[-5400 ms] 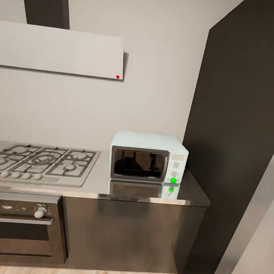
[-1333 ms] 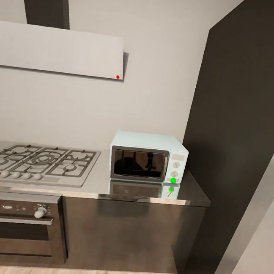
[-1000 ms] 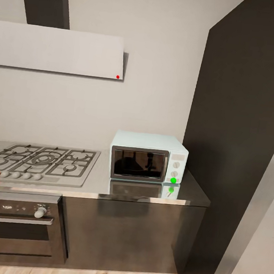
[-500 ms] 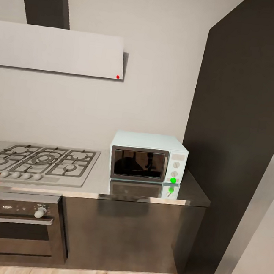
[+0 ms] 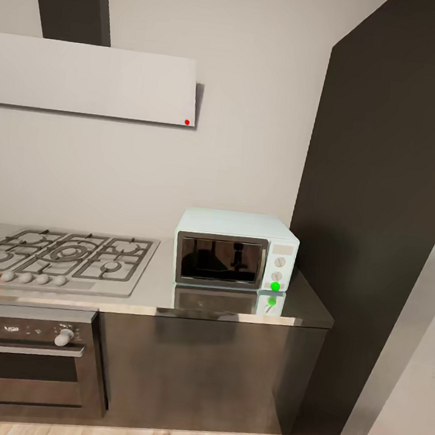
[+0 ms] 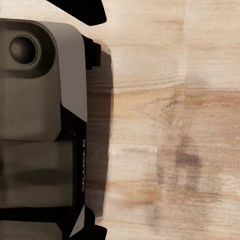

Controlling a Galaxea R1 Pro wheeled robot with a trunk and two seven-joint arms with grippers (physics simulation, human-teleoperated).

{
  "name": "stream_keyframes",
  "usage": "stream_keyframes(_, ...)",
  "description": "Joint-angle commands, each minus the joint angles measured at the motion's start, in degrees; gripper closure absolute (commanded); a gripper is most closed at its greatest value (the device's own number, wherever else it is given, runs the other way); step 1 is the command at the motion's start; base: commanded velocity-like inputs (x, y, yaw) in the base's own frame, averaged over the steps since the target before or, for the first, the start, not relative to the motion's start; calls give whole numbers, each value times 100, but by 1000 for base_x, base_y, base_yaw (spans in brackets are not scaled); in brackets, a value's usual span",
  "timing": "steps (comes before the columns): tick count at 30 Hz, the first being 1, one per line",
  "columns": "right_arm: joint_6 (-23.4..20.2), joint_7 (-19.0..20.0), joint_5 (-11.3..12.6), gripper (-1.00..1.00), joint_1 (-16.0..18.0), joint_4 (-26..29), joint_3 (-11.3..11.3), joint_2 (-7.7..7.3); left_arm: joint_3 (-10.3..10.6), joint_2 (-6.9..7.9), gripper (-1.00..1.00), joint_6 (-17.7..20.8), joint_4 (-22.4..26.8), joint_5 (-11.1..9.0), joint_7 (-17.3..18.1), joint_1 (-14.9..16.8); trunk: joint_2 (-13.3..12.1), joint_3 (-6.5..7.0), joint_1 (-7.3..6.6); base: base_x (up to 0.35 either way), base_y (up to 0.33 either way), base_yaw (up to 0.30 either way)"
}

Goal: In the kitchen, take the popcorn bag from the countertop, put it into the microwave, and heat it until the popcorn is cooked so the cooked popcorn ends up inside the bag.

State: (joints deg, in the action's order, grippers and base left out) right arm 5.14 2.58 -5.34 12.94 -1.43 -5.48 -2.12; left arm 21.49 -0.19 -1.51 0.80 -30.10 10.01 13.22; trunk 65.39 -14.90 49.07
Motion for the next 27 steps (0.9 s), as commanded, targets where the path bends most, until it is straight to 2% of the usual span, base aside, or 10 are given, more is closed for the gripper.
stream_keyframes(1,31,15,-55,100,7,-15,-50,-5,47,-2,-100,-16,-9,-58,19,6,5,-7,0,0,0,0)
stream_keyframes(27,31,15,-55,100,7,-15,-50,-5,54,-14,-100,-16,24,-47,19,6,5,-7,0,0,0,0)
